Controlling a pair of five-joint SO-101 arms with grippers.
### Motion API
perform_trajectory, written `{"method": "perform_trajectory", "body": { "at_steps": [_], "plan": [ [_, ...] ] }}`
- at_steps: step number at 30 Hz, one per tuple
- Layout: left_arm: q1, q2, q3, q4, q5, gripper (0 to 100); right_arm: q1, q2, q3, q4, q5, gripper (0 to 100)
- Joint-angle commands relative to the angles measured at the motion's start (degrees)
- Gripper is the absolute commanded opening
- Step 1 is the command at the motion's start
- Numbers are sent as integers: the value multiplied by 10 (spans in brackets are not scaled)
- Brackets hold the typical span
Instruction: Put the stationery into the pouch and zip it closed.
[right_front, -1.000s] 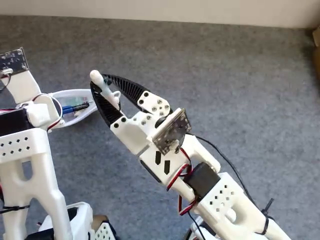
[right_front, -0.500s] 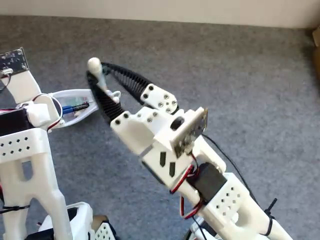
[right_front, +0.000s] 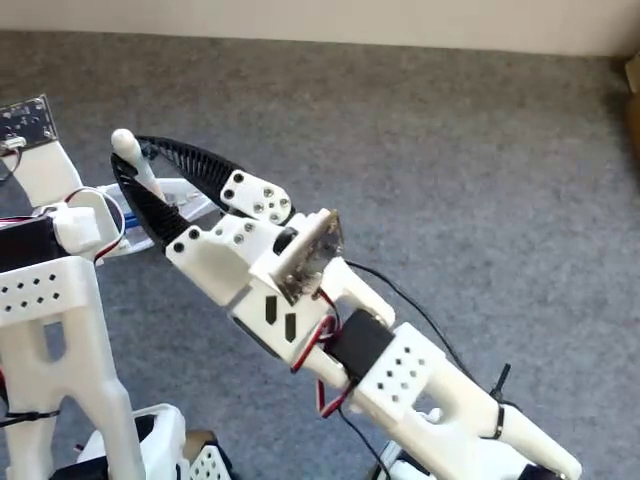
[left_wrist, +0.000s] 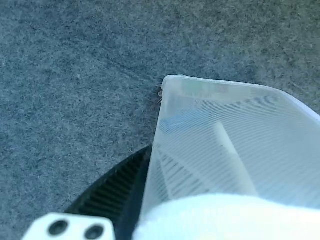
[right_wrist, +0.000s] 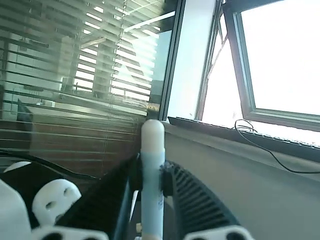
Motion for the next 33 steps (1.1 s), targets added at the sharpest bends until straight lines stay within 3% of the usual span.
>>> {"method": "perform_trajectory", "body": {
  "at_steps": [1,4,11,15,20,33],
  "plan": [
    [15,12,18,-5,-4,6,9,-2,-31,-25,-2,6],
    [15,12,18,-5,-4,6,8,2,-17,-24,9,6],
    [15,12,18,-6,-4,6,-31,4,36,-21,237,6],
    [15,12,18,-6,-4,6,-64,4,44,45,298,6],
    [15,12,18,-6,-4,6,-69,4,44,89,314,6],
    [15,12,18,-6,-4,6,-69,5,44,89,314,19]
  ]
}}
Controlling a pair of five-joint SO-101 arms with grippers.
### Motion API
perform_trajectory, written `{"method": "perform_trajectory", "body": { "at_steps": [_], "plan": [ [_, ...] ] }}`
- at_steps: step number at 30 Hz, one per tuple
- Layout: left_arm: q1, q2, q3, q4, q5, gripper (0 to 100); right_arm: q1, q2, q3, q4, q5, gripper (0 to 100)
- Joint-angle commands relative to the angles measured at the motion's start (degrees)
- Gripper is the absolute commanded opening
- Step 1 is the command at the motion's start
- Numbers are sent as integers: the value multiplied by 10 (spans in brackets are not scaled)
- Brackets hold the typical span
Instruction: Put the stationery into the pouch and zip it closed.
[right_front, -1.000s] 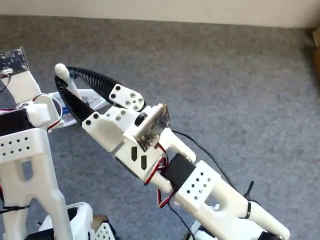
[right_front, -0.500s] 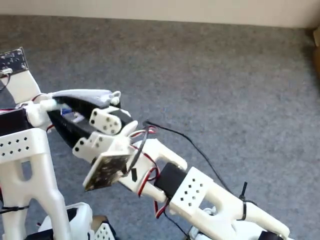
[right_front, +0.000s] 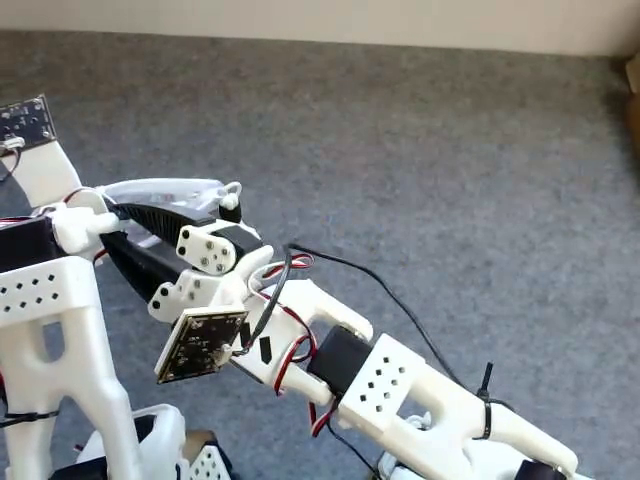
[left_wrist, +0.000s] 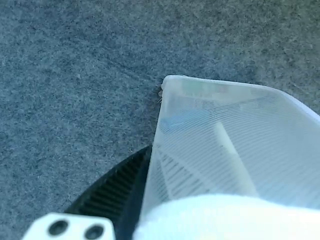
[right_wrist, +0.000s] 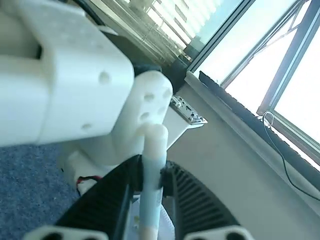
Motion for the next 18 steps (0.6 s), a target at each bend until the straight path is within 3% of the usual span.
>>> {"method": "perform_trajectory", "body": {
  "at_steps": [1,5,18],
  "plan": [
    [15,12,18,-7,-4,6,-11,-2,-6,3,9,38],
    [15,14,18,-7,-4,6,-11,-2,-6,3,6,120],
    [15,14,18,-7,-5,6,-11,-3,-6,4,6,119]
  ]
}}
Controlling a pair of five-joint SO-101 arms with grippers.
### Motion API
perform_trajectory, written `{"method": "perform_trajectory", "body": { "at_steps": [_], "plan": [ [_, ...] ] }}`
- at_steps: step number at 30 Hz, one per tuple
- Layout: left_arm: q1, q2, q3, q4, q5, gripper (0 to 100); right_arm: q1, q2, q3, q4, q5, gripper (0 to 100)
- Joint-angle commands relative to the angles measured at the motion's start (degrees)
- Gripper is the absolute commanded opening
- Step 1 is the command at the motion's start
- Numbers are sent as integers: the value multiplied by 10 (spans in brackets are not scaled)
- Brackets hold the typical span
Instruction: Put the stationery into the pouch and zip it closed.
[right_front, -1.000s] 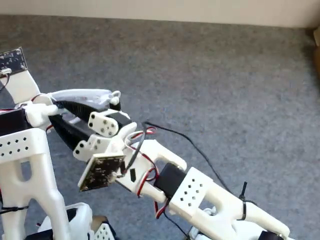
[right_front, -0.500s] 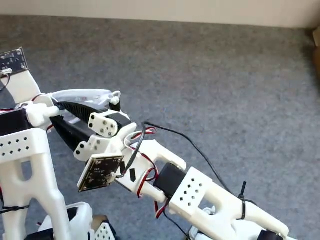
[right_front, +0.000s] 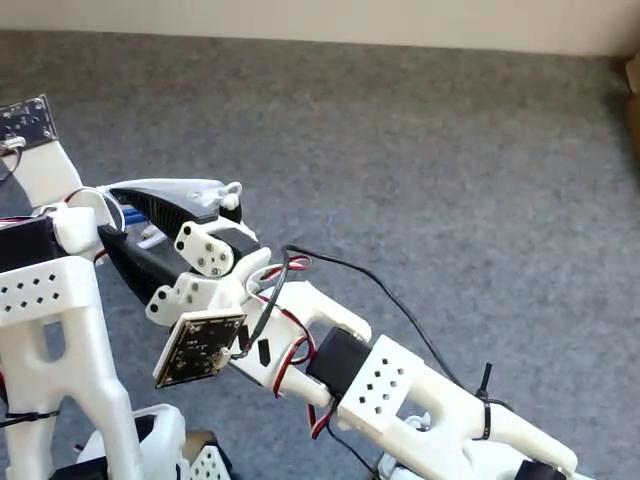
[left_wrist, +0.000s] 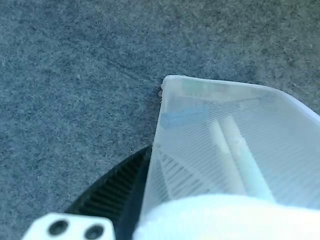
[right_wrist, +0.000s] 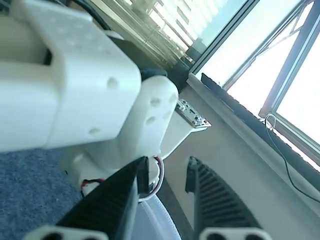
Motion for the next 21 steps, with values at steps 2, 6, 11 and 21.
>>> {"method": "perform_trajectory", "body": {
  "at_steps": [2,6,11,21],
  "plan": [
    [15,14,18,-7,-5,6,-7,-3,-6,4,6,119],
    [15,15,18,-7,-5,6,-1,-10,-5,9,6,119],
    [15,15,18,-7,-5,6,34,-10,-57,117,5,119],
    [15,16,18,-7,-4,6,51,-37,-194,305,-99,119]
  ]
}}
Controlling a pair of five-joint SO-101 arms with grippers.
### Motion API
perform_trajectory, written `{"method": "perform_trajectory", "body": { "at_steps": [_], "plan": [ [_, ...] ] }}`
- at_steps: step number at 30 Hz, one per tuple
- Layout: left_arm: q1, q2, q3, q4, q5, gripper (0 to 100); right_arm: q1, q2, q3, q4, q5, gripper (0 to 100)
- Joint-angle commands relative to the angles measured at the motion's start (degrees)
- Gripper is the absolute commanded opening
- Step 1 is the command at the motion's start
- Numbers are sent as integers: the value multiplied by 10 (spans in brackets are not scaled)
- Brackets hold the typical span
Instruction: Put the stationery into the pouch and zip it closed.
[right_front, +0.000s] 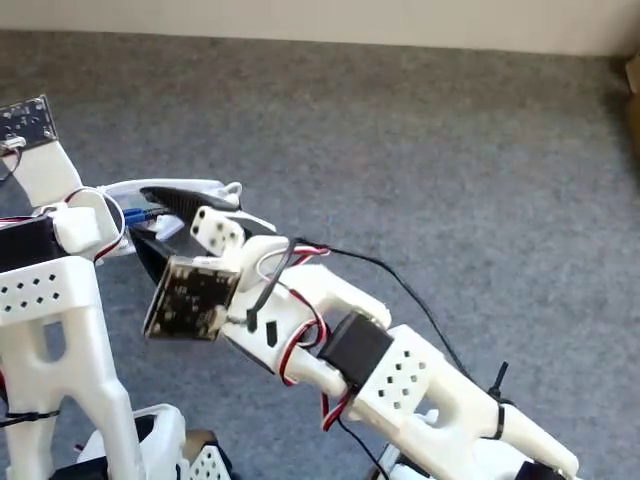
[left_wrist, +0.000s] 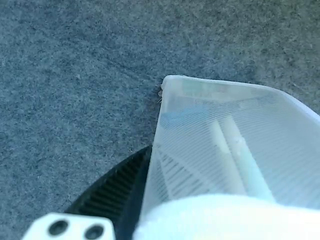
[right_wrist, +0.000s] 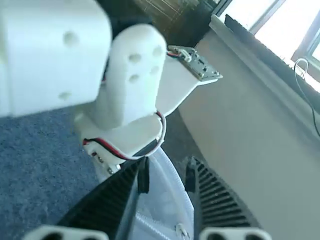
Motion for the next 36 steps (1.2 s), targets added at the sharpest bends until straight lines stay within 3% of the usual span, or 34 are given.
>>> {"method": "perform_trajectory", "body": {
  "at_steps": [1,7,20,25,31,36],
  "plan": [
    [15,16,18,-7,-4,6,19,-46,-80,51,-52,119],
    [18,16,18,-7,-4,6,23,-98,-82,71,-74,119],
    [19,16,18,-7,-4,6,66,-330,236,77,-75,119],
    [19,16,18,-7,-4,6,69,-377,359,-35,-75,119],
    [19,15,18,-7,-4,6,73,-320,477,-189,-76,123],
    [19,13,18,-7,-4,6,108,-230,458,-238,-166,124]
  ]
}}
